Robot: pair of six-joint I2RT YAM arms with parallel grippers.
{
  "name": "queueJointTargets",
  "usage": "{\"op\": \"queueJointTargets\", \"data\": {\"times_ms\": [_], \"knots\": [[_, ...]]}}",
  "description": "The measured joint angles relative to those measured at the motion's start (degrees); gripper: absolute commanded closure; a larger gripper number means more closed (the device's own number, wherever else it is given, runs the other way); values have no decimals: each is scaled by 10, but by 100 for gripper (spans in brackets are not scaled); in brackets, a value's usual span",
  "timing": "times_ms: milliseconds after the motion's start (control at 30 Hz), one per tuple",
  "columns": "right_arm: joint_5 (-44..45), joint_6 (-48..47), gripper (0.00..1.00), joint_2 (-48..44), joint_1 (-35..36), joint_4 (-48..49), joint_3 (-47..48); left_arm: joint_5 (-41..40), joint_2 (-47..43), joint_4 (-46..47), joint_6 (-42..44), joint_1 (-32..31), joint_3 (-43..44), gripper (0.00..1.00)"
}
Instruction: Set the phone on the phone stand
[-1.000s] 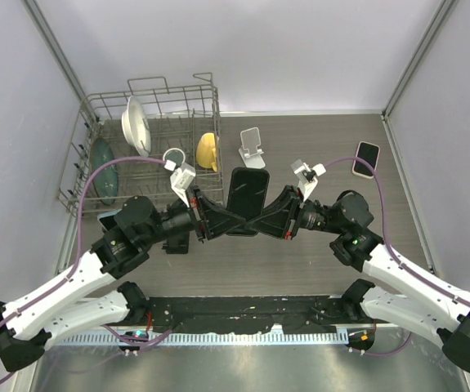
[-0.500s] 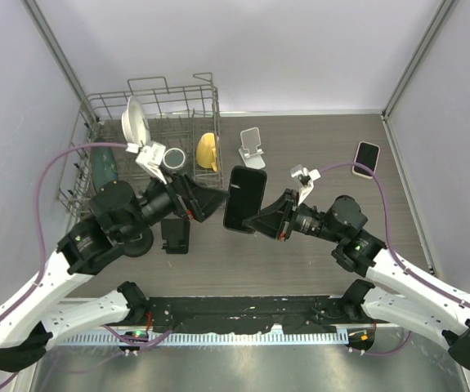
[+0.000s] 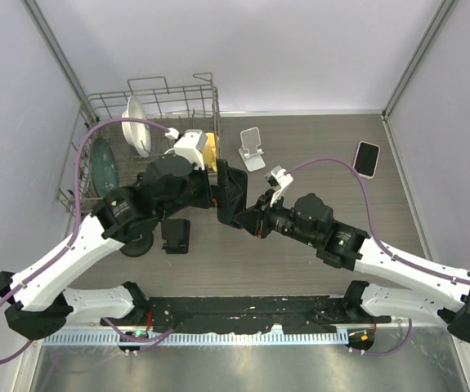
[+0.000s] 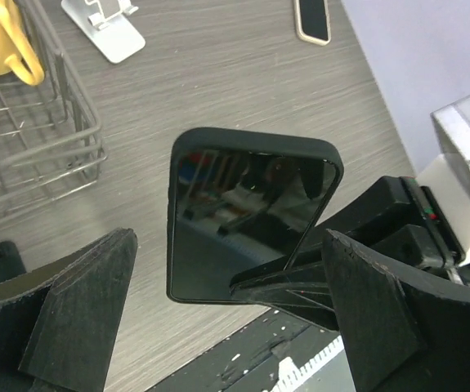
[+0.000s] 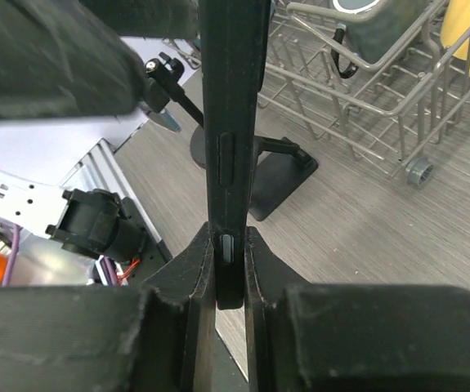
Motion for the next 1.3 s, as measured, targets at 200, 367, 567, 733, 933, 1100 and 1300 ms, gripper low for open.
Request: {"op": "queueJointTargets", "data": {"times_ms": [200, 367, 567, 733, 933, 1100, 1300], "knots": [[44, -23, 99, 24, 21, -15, 16, -35, 14, -11, 15, -30, 0, 0], [64, -37, 99, 37, 35, -29, 20, -51, 18, -9, 24, -38, 1, 0], [65, -50, 99, 37, 45, -33, 20, -65, 46, -14, 29, -38, 26, 0], [64, -54, 99, 37, 45, -32, 20, -66, 58, -33, 32, -38, 48, 4], [60, -63, 99, 36, 46, -33, 20, -56, 58, -46, 32, -38, 54, 19], [56, -67, 99, 36, 46, -33, 20, -47, 60, -58, 32, -38, 54, 5], [48, -71, 99, 35, 46, -35, 20, -43, 59, -72, 31, -38, 54, 5]]}}
